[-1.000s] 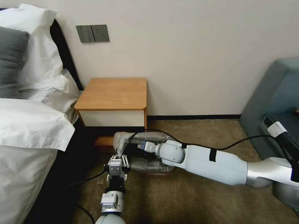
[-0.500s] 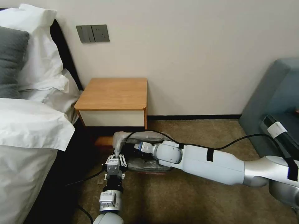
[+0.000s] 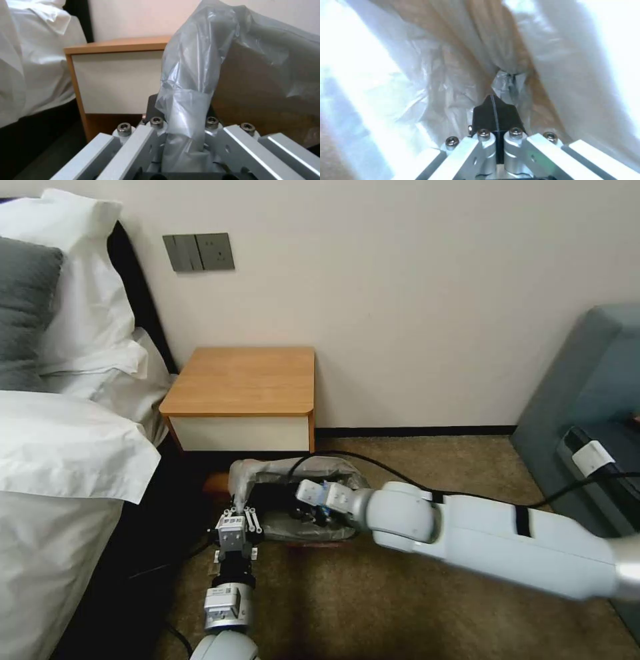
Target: Pick up the garbage bag from the table and place it over the trash can.
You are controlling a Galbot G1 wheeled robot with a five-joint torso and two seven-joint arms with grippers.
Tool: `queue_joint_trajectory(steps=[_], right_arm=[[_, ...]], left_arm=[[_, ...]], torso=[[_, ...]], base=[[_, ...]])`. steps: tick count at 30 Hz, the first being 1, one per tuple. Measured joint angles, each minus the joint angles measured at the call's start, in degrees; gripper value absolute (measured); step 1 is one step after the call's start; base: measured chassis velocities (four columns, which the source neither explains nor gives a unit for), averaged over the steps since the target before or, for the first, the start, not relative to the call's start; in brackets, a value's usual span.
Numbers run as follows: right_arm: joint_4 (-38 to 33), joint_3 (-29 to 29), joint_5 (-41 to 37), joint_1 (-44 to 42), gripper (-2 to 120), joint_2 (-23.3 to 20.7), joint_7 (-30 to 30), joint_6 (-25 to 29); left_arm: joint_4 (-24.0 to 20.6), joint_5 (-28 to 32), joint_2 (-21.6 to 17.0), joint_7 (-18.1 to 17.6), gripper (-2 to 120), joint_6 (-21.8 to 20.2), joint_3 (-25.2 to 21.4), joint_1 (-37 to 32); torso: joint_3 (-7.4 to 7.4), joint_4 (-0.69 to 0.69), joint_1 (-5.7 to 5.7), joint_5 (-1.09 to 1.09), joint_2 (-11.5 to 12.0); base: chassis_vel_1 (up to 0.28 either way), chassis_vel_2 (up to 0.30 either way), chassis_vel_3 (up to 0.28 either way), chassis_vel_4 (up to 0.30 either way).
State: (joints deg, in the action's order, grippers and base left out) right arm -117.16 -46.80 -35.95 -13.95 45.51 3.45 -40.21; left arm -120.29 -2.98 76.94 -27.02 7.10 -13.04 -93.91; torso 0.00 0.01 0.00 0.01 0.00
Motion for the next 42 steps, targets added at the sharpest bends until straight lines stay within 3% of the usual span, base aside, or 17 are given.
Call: queue_joint_trajectory(steps=[6,9,10,13,18,22,29,33,34,38,40,42], right_arm=[[-5.2,5.6,-1.4,-4.2,0,-3.8,-0.2,-0.1],[-9.8,13.0,-1.9,-10.4,0,-7.0,-0.9,0.1],[-9.8,13.0,-1.9,-10.4,0,-7.0,-0.9,0.1],[-15.0,24.5,-0.8,-20.5,0,-10.3,-1.6,1.5],[-18.7,31.9,2.0,-29.9,0,-13.5,-1.1,5.1],[-19.4,35.6,4.3,-35.2,0,-13.4,1.3,8.2],[-17.7,45.2,7.8,-42.6,0,-7.5,6.8,14.6],[-15.1,55.5,14.6,-54.5,0,-1.8,8.7,23.9],[-15.1,55.5,14.6,-54.5,0,-1.8,8.7,23.9],[-11.0,59.5,21.5,-63.3,0,5.6,10.5,33.5],[-10.4,59.9,22.6,-64.5,0,7.6,11.4,35.1],[-8.7,61.0,26.5,-67.9,0,14.5,14.0,39.5]], left_arm=[[0.2,0.6,0.0,-0.2,6,-0.4,0.1,-0.2],[0.3,2.0,0.0,-0.5,6,-1.0,0.3,-0.3],[0.3,2.0,0.0,-0.5,6,-1.0,0.3,-0.3],[0.4,4.3,0.0,-1.0,6,-1.9,0.6,-0.5],[0.4,7.6,0.0,-1.8,6,-3.5,1.5,-0.9],[0.2,11.5,-0.1,-2.7,6,-5.3,2.4,-0.7],[-0.7,21.1,0.0,-3.9,6,-8.9,3.2,-0.1],[-1.0,26.2,-0.1,-4.4,6,-11.3,3.7,0.5],[-1.0,26.2,-0.1,-4.4,6,-11.3,3.7,0.5],[-0.7,27.2,-0.6,-4.4,6,-11.6,3.9,0.9],[-0.6,27.3,-0.7,-4.2,6,-11.6,3.8,1.0],[-0.3,27.4,-0.9,-3.5,6,-11.4,3.2,1.0]], torso=[[0.0,-0.01,0.0,0.0,0.0],[0.0,-0.01,0.0,-0.01,0.0],[0.0,-0.01,0.0,-0.01,0.0],[0.0,-0.01,0.0,-0.01,0.0],[0.0,0.0,0.0,-0.01,0.0],[0.0,0.0,0.0,0.0,0.0],[0.0,-0.02,0.0,0.0,0.0],[0.0,-0.01,0.0,-0.01,0.0],[0.0,-0.01,0.0,-0.01,0.0],[0.0,0.0,0.0,-0.02,0.0],[0.0,0.0,0.0,-0.01,0.0],[0.0,-0.01,0.0,-0.01,0.0]], base=[[0.0,0.0,0.0,0.0],[0.0,0.0,0.0,0.0],[0.0,0.0,0.0,0.0],[0.0,0.0,0.0,0.0],[0.0,0.0,0.0,0.0],[0.0,0.0,0.0,0.0],[0.0,0.0,0.0,0.0],[0.0,0.0,0.0,0.0],[0.0,0.0,0.0,0.0],[0.0,0.0,0.0,0.0],[0.0,0.0,0.0,0.0],[0.0,0.0,0.0,0.0]])
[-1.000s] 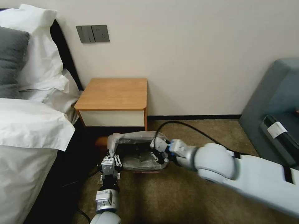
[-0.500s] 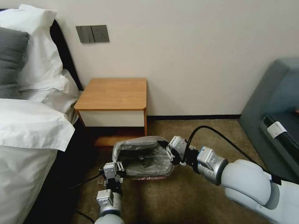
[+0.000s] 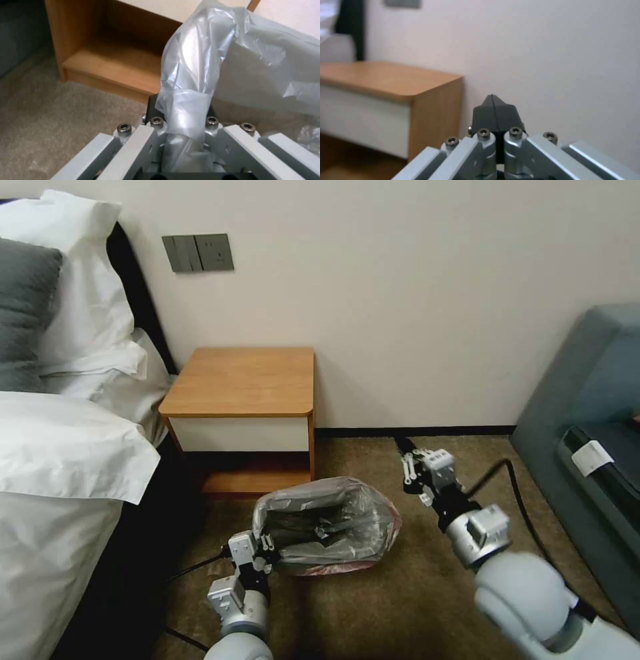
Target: Pick up the garbage bag from the table and place it over the trash can.
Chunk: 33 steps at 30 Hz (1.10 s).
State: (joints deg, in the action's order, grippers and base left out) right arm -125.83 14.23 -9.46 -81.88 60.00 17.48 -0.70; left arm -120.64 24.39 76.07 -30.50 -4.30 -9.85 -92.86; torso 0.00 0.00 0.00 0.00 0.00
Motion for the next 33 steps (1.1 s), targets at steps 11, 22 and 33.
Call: queue_joint_trajectory(steps=[11,22,33], right_arm=[[3.4,4.1,14.9,-10.0,28,14.2,1.2,15.7],[2.4,4.2,17.4,-10.8,65,18.4,0.9,16.3],[2.2,3.0,18.7,-12.4,99,20.5,0.4,17.1]], left_arm=[[0.3,2.8,-0.5,2.2,6,0.1,-1.9,0.3],[1.3,5.5,-1.0,1.0,6,-4.5,-1.8,1.9],[3.3,8.9,-1.1,-0.2,6,-7.1,-1.2,4.2]], torso=[[0.0,0.0,0.0,-0.01,0.0],[0.0,0.0,0.0,0.0,0.0],[0.0,0.0,0.0,0.0,0.0]], base=[[0.0,0.0,0.0,0.0],[0.0,0.0,0.0,0.0],[0.0,0.0,0.0,0.0]])
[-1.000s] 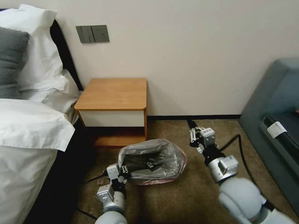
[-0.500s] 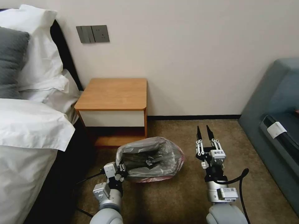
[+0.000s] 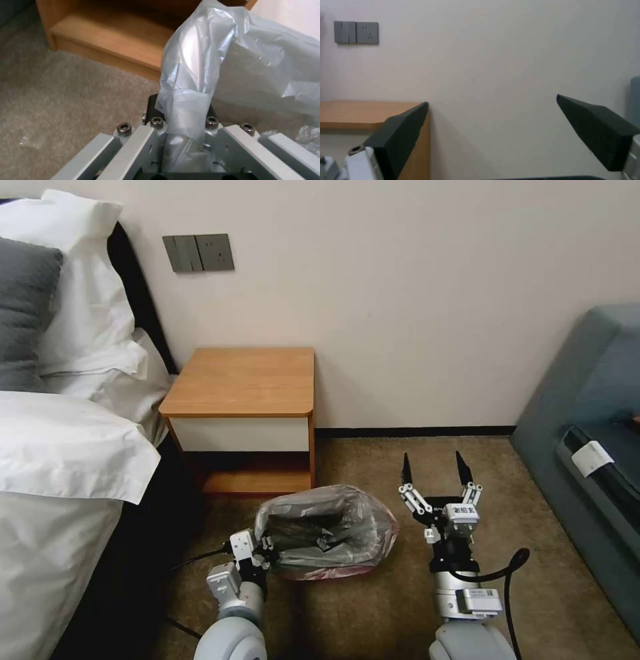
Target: Pick up the garbage bag from the table and place it over the trash can.
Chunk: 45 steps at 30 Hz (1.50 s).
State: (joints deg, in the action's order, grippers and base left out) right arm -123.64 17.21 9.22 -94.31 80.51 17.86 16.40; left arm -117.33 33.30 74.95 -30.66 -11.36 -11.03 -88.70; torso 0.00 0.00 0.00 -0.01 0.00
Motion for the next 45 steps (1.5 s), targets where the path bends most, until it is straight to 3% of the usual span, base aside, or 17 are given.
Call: queue_joint_trajectory(steps=[14,20,24,28,30,38,45], right_arm=[[-0.4,-0.4,-0.4,0.0,100,0.0,-0.1,-0.2],[-0.4,-0.4,-0.7,0.1,100,-0.4,0.0,-0.4],[-0.2,-0.6,-0.8,0.4,100,-0.5,0.0,-0.5],[0.0,-0.6,-0.8,0.6,100,-0.6,0.0,-0.5],[0.3,-0.7,-0.8,0.6,100,-0.6,0.0,-0.5],[0.6,-1.1,-0.8,0.7,100,-0.7,0.0,-0.6],[0.7,-1.1,-0.8,0.9,100,-1.0,0.1,-0.8]], left_arm=[[1.2,0.3,0.2,1.0,8,-0.1,-0.1,0.5],[1.3,0.0,0.4,1.1,27,-0.1,-0.2,0.6],[1.3,-0.1,0.4,1.1,49,0.0,-0.5,0.6],[1.3,-0.2,0.4,1.2,57,0.0,-0.6,0.6],[1.3,-0.4,0.4,1.3,69,0.1,-0.7,0.5],[1.3,-1.8,0.5,2.3,97,1.4,-1.0,0.2],[1.3,-3.5,0.6,2.7,100,2.3,-1.1,0.1]], torso=[[0.0,0.0,0.0,0.01,0.0],[0.0,0.0,0.0,0.01,0.0],[0.0,0.0,0.0,0.01,0.0],[0.0,0.0,0.0,0.01,0.0],[0.0,0.0,0.0,0.01,0.0],[0.0,0.0,0.0,0.01,0.0],[0.0,0.0,0.0,0.0,0.0]], base=[[0.0,0.0,0.0,0.0],[0.0,0.0,0.0,0.0],[0.0,0.0,0.0,0.0],[0.0,0.0,0.0,0.0],[0.0,0.0,0.0,0.0],[0.0,0.0,0.0,0.0],[0.0,0.0,0.0,0.0]])
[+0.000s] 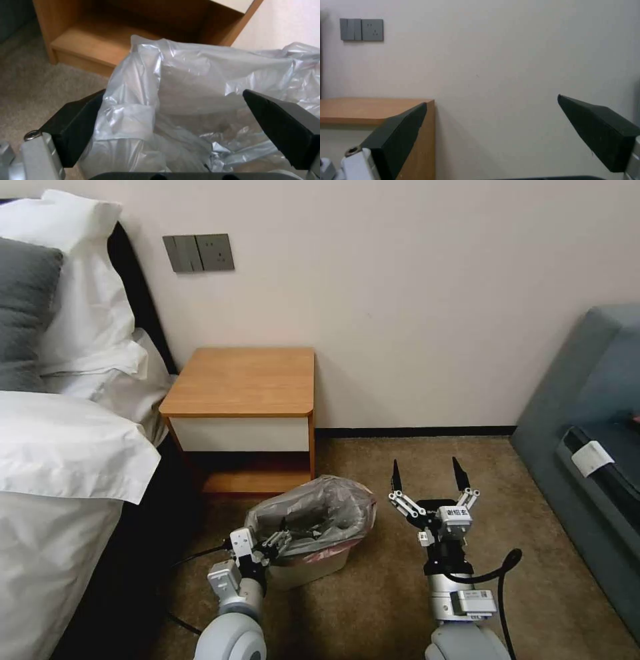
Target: Pick up the garbage bag from the table and place it over the trash can.
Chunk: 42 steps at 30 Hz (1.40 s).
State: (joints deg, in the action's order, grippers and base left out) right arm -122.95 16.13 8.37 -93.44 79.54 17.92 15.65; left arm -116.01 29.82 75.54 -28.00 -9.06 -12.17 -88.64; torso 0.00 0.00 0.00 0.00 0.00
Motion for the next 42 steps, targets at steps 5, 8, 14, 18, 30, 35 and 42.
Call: queue_joint_trajectory(steps=[5,8,14,18,30,35,42], right_arm=[[0.1,-0.3,-0.1,0.2,100,-0.1,0.2,-0.3],[0.1,-0.6,-0.2,0.5,100,-0.2,0.2,-0.6],[-0.2,-0.9,-0.3,0.6,100,-0.3,0.2,-0.7],[-0.6,-0.7,-0.3,0.3,100,-0.4,0.2,-0.5],[-1.2,11.2,-0.1,-2.1,100,0.6,1.6,8.7],[-0.3,16.3,-0.4,-1.8,100,3.1,2.2,15.4],[0.0,19.7,-1.4,-5.2,100,6.8,0.7,20.9]], left_arm=[[-0.8,-4.0,0.1,-1.0,100,0.7,-0.1,-1.2],[-1.6,-6.1,0.1,-1.9,100,0.7,-0.5,-2.2],[-4.1,-11.6,0.2,-1.5,100,3.7,-2.6,-4.2],[-4.4,-19.2,0.8,1.3,100,11.0,-5.1,-4.6],[-6.8,-29.4,1.3,8.9,100,28.5,-9.6,-3.9],[-5.7,-29.3,2.5,10.0,100,32.5,-10.0,-3.9],[-5.9,-29.3,3.9,9.8,100,34.0,-10.5,-3.5]], torso=[[0.0,0.0,0.0,0.0,0.0],[0.0,0.0,0.0,0.0,0.0],[0.0,-0.01,0.0,0.0,0.0],[0.0,-0.01,0.0,0.0,0.0],[0.0,0.01,0.0,0.01,0.0],[0.0,0.0,0.0,0.0,0.0],[0.0,0.0,0.0,0.0,0.0]], base=[[0.0,0.0,0.0,0.0],[0.0,0.0,0.0,0.0],[0.0,0.0,0.0,0.0],[0.0,0.0,0.0,0.0],[0.0,0.0,0.0,0.0],[0.0,0.0,0.0,0.0],[0.0,0.0,0.0,0.0]])
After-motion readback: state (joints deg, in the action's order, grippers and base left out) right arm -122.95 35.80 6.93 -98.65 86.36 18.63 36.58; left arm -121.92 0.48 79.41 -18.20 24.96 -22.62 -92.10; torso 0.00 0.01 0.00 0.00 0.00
